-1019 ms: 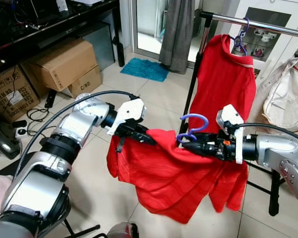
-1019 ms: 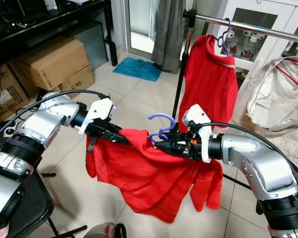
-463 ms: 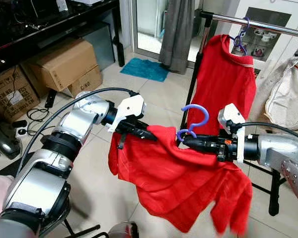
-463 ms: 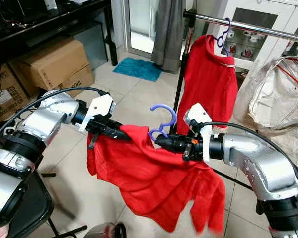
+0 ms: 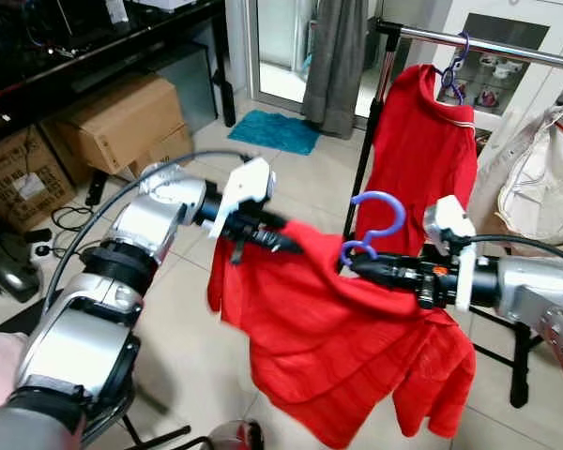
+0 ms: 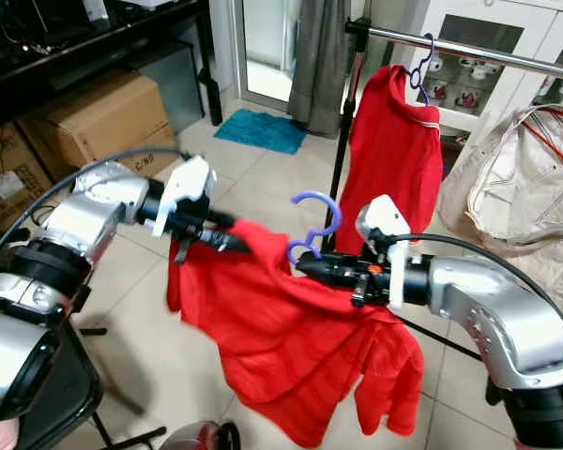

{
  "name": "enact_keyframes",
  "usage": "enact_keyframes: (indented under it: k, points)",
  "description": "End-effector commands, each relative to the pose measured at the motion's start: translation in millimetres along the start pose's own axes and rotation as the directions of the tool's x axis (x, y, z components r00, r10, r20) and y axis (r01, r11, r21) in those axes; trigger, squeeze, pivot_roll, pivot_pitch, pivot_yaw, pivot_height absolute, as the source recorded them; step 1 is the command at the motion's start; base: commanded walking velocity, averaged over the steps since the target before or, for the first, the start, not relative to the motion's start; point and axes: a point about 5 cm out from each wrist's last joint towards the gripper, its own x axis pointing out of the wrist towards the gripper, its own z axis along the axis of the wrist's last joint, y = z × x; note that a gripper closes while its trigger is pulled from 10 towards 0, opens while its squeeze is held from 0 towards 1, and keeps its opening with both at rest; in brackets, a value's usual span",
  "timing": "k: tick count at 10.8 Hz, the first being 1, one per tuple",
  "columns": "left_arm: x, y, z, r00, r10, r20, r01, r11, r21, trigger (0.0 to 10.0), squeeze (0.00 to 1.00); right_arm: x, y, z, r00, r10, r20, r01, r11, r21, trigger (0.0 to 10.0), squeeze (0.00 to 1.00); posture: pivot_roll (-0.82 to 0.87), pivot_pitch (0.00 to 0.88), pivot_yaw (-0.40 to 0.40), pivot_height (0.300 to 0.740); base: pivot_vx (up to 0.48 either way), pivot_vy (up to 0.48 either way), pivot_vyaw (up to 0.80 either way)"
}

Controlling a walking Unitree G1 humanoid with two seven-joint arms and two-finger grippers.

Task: Hang hanger

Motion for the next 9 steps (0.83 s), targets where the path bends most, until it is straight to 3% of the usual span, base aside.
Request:
enact_keyframes:
  k: [1, 4, 5, 6, 7, 8, 9]
  points:
    - [-7.5, 4.1, 13, 0.999, 0.020, 0.038, -0.022, 0.999, 0.035, 10.0, 0.00, -7.8, -1.1, -1, 0.999, -0.040, -0.023, 0.040, 0.999, -0.021, 0.0, 0.00, -0.05, 0.000, 0.077, 0.740, 0.000, 0.000, 0.00]
    - [-12.3, -2.2, 9, 0.998, 0.021, 0.051, -0.021, 1.000, 0.010, 10.0, 0.00, -10.8, 7.9, -14, 0.999, -0.045, 0.007, 0.044, 0.998, 0.048, 0.0, 0.00, -0.03, 0.000, 0.057, 0.740, 0.000, 0.000, 0.00]
    - [-13.4, -1.7, 3, 0.996, 0.074, 0.049, -0.074, 0.997, -0.020, 10.0, 0.00, -11.1, 3.4, -19, 0.995, -0.104, -0.003, 0.104, 0.993, 0.050, 0.0, 0.00, -0.04, 0.000, 0.072, 0.740, 0.000, 0.000, 0.00]
    - [-12.6, 0.6, -3, 0.971, 0.227, 0.069, -0.224, 0.974, -0.042, 10.0, 0.00, -16.2, -6.6, -30, 0.964, -0.265, -0.008, 0.265, 0.961, 0.083, 0.0, 0.00, -0.04, 0.000, 0.071, 0.740, 0.000, 0.000, 0.00]
    - [-11.2, 1.9, -9, 0.937, 0.344, 0.059, -0.341, 0.938, -0.066, 10.0, 0.00, -18.5, -13.1, -37, 0.924, -0.383, -0.009, 0.381, 0.916, 0.123, 0.0, 0.00, -0.03, 0.000, 0.058, 0.740, 0.000, 0.000, 0.00]
    - [-7.0, 0.2, -26, 0.857, 0.515, 0.010, -0.508, 0.849, -0.143, 10.0, 0.00, -19.0, -18.2, -50, 0.839, -0.545, -0.012, 0.537, 0.823, 0.188, 0.0, 0.00, -0.01, 0.000, 0.036, 0.740, 0.000, 0.000, 0.00]
    - [-5.0, -2.6, -41, 0.761, 0.648, -0.040, -0.645, 0.747, -0.165, 10.0, 0.00, -17.3, -16.2, -61, 0.774, -0.633, -0.012, 0.620, 0.755, 0.212, 0.0, 0.00, 0.01, 0.000, 0.028, 0.740, 0.000, 0.000, 0.00]
